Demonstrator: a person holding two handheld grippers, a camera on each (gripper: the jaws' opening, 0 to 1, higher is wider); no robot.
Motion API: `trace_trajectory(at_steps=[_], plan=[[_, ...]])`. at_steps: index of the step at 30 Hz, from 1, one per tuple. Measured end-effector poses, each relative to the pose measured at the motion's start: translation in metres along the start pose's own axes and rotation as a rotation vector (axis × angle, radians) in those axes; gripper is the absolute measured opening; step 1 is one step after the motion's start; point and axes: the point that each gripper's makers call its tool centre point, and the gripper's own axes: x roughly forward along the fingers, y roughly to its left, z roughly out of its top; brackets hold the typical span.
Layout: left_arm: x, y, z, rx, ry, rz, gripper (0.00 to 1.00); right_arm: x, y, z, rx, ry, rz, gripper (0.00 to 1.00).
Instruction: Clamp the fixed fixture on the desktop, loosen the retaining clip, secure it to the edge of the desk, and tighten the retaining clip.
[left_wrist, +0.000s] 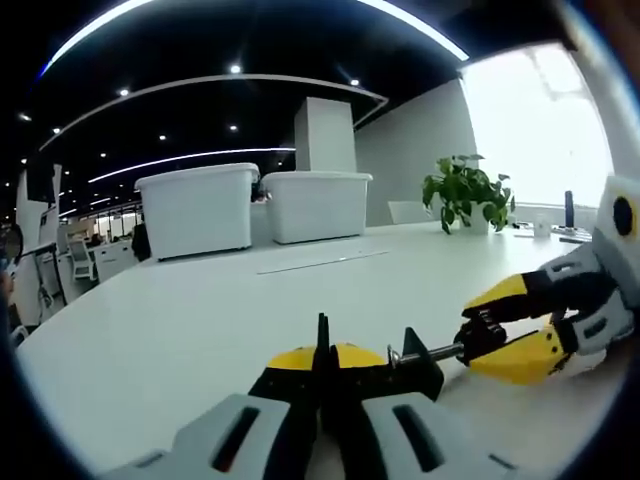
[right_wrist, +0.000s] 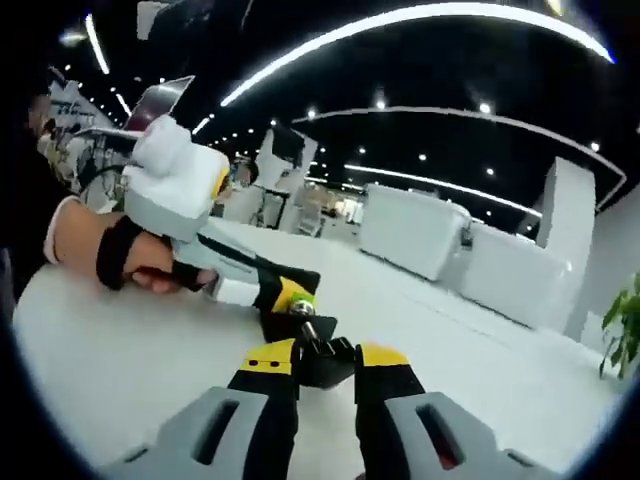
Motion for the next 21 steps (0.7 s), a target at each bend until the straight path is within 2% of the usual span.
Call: trace_trajectory(at_steps=[7,13,18,19,21], plan=[[-0.001,0.001,-0.001,-0.003,0.002,0.001,0.04,-0.004,0.01,0.002,-0.313,0.024,-0.044,0.21],[-0.002,0.002,-0.001,-0.005,0.004,0.003,0.04,-0.008,0.016,0.006,-0.431,0.029,-0.072,0.19],[-0.002,0.002,-0.002,0.0,0.004,0.003,0.04,-0.004,0.012,0.005,-0.421,0.04,-0.056,0.2],[-0.002,0.002,-0.002,0.001,0.004,0.003,0.04,-0.004,0.015,0.003,-0.374,0.043,-0.032,0.22],[-0.002,0.002,-0.002,0.0,0.004,0.003,0.04,-0.005,0.017,0.005,-0.21,0.028,0.012,0.27]])
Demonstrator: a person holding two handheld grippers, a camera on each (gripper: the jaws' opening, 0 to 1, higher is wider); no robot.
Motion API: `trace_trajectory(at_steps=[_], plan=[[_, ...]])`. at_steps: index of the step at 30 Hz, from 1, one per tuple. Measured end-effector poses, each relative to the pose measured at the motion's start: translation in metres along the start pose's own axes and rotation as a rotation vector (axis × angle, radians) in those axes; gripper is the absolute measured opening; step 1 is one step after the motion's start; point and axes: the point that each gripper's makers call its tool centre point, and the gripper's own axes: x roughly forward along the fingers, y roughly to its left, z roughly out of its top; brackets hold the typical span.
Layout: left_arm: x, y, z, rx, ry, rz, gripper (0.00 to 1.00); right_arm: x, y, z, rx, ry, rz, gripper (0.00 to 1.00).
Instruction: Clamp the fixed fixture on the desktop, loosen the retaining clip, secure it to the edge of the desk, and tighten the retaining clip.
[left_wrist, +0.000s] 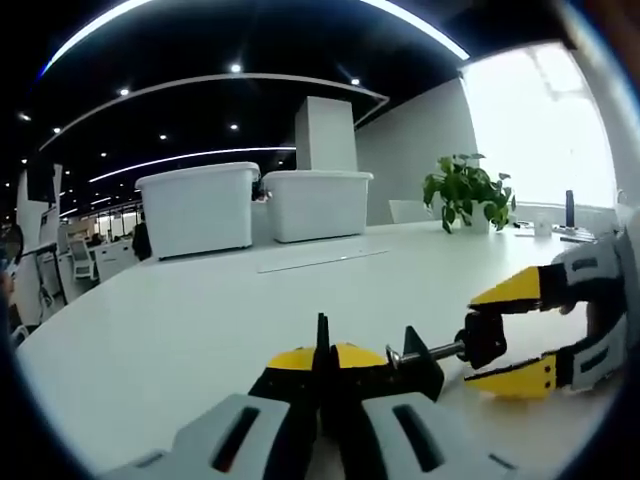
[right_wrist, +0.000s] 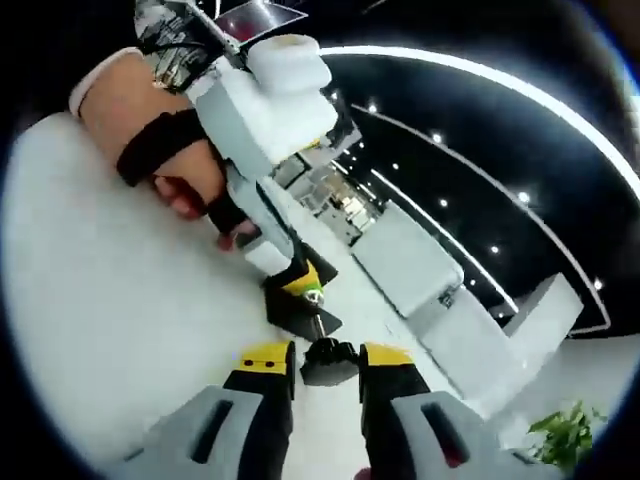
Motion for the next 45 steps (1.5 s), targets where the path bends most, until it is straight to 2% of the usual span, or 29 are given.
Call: trace_trajectory(at_steps=[2,5,7,8,12,15,16,19,26,28,31,33,37,42,43,45], plan=[[0.0,0.0,0.0,-0.001,0.0,-0.001,0.04,-0.001,-0.003,0.001,0.164,-0.012,0.022,0.32],[0.0,0.0,0.0,-0.002,0.0,-0.001,0.04,-0.002,-0.016,0.001,0.515,-0.039,0.039,0.36],[0.0,0.0,0.0,-0.001,0.0,-0.001,0.04,-0.002,-0.021,-0.013,0.721,0.003,0.054,0.3],[0.0,0.0,0.0,0.002,0.0,-0.002,0.04,0.001,-0.022,-0.019,0.797,0.006,0.083,0.27],[0.0,0.0,0.0,0.001,0.0,-0.003,0.04,0.004,-0.031,-0.029,0.992,-0.012,0.087,0.28],[0.0,-0.001,0.001,0.0,0.0,-0.004,0.04,0.007,-0.033,-0.035,1.105,-0.005,0.108,0.26],[0.0,-0.002,0.001,0.001,0.0,-0.005,0.04,0.008,-0.034,-0.035,1.107,-0.01,0.114,0.25],[0.001,-0.003,0.001,0.001,0.0,-0.007,0.04,0.008,-0.031,-0.029,1.101,-0.032,0.15,0.2],[0.002,-0.003,0.003,0.004,-0.001,-0.007,0.04,0.01,-0.029,-0.029,1.066,-0.002,0.126,0.2],[0.002,-0.003,0.003,0.004,-0.001,-0.007,0.04,0.01,-0.029,-0.028,0.98,0.012,0.103,0.2],[0.003,-0.003,0.003,0.007,-0.003,-0.008,0.04,0.009,-0.029,-0.024,0.82,-0.008,0.079,0.19],[0.004,-0.004,0.003,0.01,-0.004,-0.008,0.04,0.007,-0.026,-0.019,0.678,-0.03,0.065,0.19],[0.004,-0.004,0.003,0.007,-0.004,-0.008,0.04,0.002,-0.017,-0.008,0.294,-0.047,0.019,0.19],[0.003,-0.004,0.003,0.007,-0.004,-0.008,0.04,-0.001,-0.01,-0.003,0.16,-0.041,-0.008,0.19],[0.003,-0.004,0.003,0.007,-0.003,-0.008,0.04,0.001,-0.011,-0.007,0.131,-0.037,-0.013,0.19],[0.003,-0.004,0.002,0.007,-0.003,-0.008,0.04,0.002,-0.01,-0.007,0.035,-0.027,-0.027,0.19]])
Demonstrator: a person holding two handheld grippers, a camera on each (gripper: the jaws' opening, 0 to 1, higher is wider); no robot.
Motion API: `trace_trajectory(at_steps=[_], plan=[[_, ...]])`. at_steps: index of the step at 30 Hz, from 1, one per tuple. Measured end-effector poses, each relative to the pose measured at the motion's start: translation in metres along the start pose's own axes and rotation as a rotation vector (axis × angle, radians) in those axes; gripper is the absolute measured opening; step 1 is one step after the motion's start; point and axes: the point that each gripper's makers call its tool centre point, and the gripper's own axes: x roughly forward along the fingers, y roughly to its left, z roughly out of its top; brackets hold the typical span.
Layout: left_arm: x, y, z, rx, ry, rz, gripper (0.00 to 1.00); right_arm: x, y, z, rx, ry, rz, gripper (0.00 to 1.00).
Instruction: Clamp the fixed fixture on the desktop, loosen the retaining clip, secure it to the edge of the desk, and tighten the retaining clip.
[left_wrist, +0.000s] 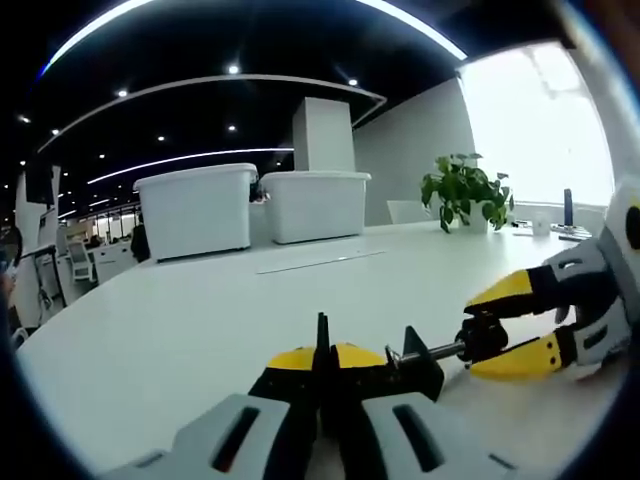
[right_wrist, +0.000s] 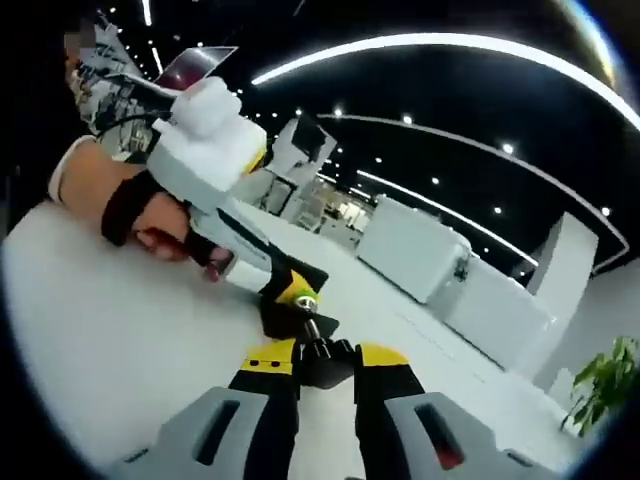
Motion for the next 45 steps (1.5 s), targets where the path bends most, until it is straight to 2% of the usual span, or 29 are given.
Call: trace_trajectory(at_steps=[1,3,5,9,13,14,15,20,23,26,29,31,33,36,38,41,45], plan=[[0.0,0.0,0.0,0.0,0.0,0.0,0.04,0.0,0.001,0.001,-0.042,0.003,-0.006,0.19],[-0.001,0.0,0.0,0.001,0.001,0.0,0.04,-0.003,0.005,0.003,-0.195,0.02,-0.027,0.19],[-0.001,0.0,-0.001,0.0,0.001,0.0,0.04,-0.005,0.009,0.006,-0.268,0.022,-0.045,0.19],[-0.002,0.001,-0.001,0.0,0.002,0.002,0.04,-0.007,0.011,0.007,-0.259,0.024,-0.041,0.19],[-0.003,0.001,-0.001,0.006,0.002,0.003,0.05,0.0,0.005,0.003,-0.242,0.036,-0.028,0.2],[-0.003,0.001,-0.001,0.006,0.002,0.003,0.05,0.002,0.006,0.001,-0.2,0.038,-0.006,0.21],[-0.003,0.001,-0.002,0.005,0.002,0.003,0.05,0.003,0.005,0.002,-0.115,0.025,0.002,0.22],[-0.002,0.001,-0.001,0.011,0.001,0.002,0.05,-0.003,-0.004,0.008,0.446,0.001,0.087,0.32],[-0.002,0.001,-0.001,0.011,0.001,0.002,0.05,-0.004,-0.021,0.0,0.718,-0.009,0.064,0.27],[-0.002,0.001,-0.001,0.012,0.001,0.002,0.05,-0.003,-0.034,-0.018,0.91,0.005,0.053,0.27],[-0.001,0.0,-0.001,0.011,0.001,0.001,0.05,-0.003,-0.037,-0.025,0.958,0.007,0.057,0.27],[-0.001,0.0,-0.001,0.012,0.0,0.0,0.05,-0.002,-0.035,-0.023,0.975,0.001,0.074,0.27],[0.0,0.0,-0.001,0.013,0.0,-0.001,0.05,0.0,-0.03,-0.016,1.04,-0.014,0.11,0.26],[0.0,0.0,-0.001,0.011,0.0,-0.001,0.05,0.004,-0.023,-0.024,1.115,0.042,0.12,0.23],[0.001,-0.001,-0.001,0.009,0.0,-0.002,0.05,0.006,-0.021,-0.03,1.119,0.074,0.114,0.24],[0.001,-0.001,-0.001,0.007,0.0,-0.003,0.05,0.008,-0.019,-0.03,1.16,0.089,0.129,0.23],[0.002,-0.002,-0.001,0.006,0.001,-0.004,0.04,0.009,-0.016,-0.027,1.125,0.098,0.126,0.23]])
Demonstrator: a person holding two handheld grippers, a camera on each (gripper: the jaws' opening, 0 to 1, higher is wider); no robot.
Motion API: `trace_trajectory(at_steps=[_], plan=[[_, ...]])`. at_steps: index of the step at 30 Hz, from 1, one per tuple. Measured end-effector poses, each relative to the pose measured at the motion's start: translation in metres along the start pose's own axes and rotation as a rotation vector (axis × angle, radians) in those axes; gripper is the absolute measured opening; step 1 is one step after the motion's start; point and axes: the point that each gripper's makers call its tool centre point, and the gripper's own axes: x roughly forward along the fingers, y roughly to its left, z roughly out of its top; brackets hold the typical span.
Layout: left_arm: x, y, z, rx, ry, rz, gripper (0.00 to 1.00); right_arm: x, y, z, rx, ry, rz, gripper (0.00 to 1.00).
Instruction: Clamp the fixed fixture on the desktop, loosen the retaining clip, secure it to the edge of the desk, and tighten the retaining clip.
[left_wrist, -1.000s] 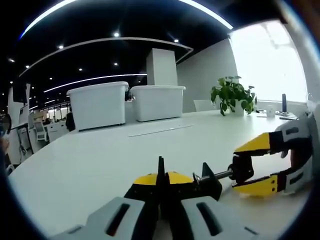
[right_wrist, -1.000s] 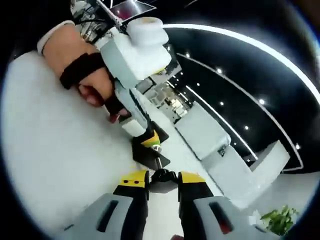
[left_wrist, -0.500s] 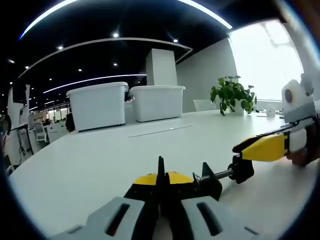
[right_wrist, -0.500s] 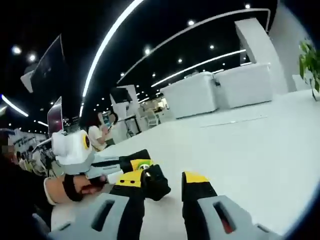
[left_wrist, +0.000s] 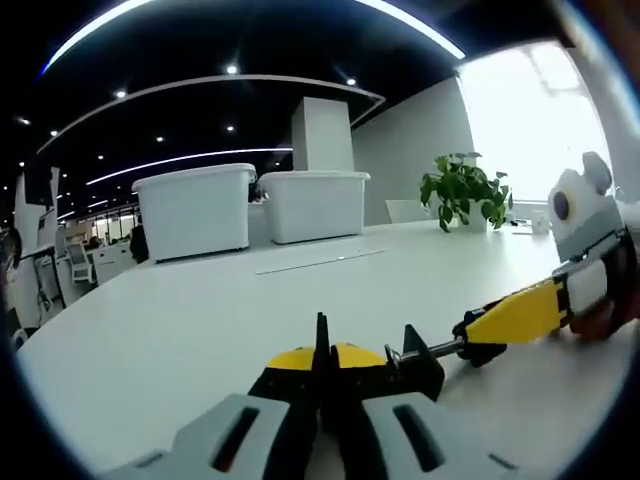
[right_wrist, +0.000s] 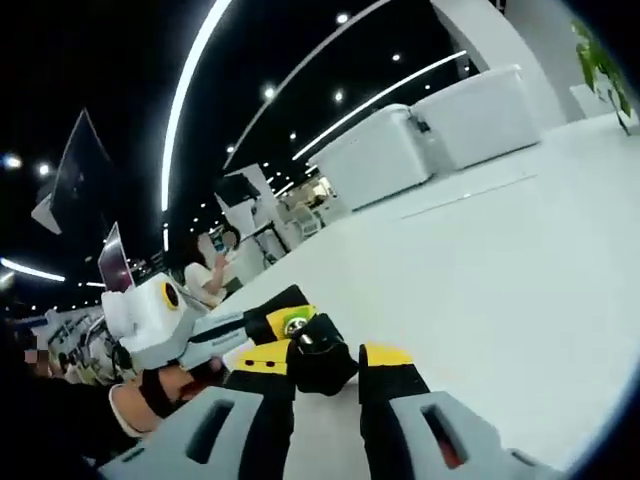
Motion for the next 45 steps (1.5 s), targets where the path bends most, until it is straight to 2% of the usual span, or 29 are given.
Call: trace_trajectory(at_steps=[7,9,11,14,16,21,25,29,31,37,39,41,42,43,45], plan=[[0.0,0.0,0.0,0.002,-0.001,0.0,0.04,0.001,0.003,0.0,-0.069,0.008,-0.026,0.22],[0.0,0.0,0.0,0.002,-0.001,0.001,0.04,0.001,0.006,0.003,-0.251,-0.014,-0.006,0.22],[0.0,0.0,0.0,0.002,-0.002,0.0,0.04,0.001,0.009,0.002,-0.352,-0.022,-0.004,0.21],[0.0,0.0,0.0,0.004,-0.003,-0.001,0.04,-0.001,0.013,0.002,-0.429,-0.042,-0.016,0.21],[0.0,0.001,0.0,0.005,-0.003,0.0,0.04,-0.001,0.016,0.003,-0.532,-0.056,-0.022,0.21],[0.0,0.001,0.0,0.004,-0.001,0.0,0.04,-0.003,0.024,0.001,-0.893,-0.091,-0.082,0.21],[0.0,0.001,0.0,0.004,0.0,0.001,0.04,-0.001,0.026,0.001,-1.027,-0.094,-0.114,0.21],[-0.002,0.001,-0.001,0.003,0.0,0.002,0.04,-0.003,0.033,-0.003,-1.271,-0.088,-0.172,0.21],[-0.002,0.001,-0.001,0.003,0.001,0.002,0.04,-0.005,0.037,-0.005,-1.32,-0.087,-0.188,0.21],[-0.003,0.002,-0.001,0.003,0.001,0.0,0.05,-0.004,0.035,-0.002,-1.31,-0.084,-0.189,0.23],[-0.004,0.001,-0.001,0.003,0.001,0.0,0.05,-0.006,0.032,-0.005,-1.15,-0.057,-0.149,0.24],[-0.003,0.001,-0.001,0.006,0.0,-0.001,0.05,-0.01,0.032,-0.001,-0.94,-0.067,-0.101,0.25],[-0.003,0.001,-0.001,0.007,0.0,-0.002,0.05,-0.012,0.033,0.005,-0.787,-0.095,-0.065,0.26],[-0.003,0.001,-0.001,0.007,0.0,-0.003,0.05,-0.014,0.032,0.011,-0.679,-0.118,-0.042,0.28],[-0.003,0.001,-0.002,0.005,0.0,-0.003,0.05,-0.012,0.023,0.018,-0.469,-0.135,-0.01,0.23]])
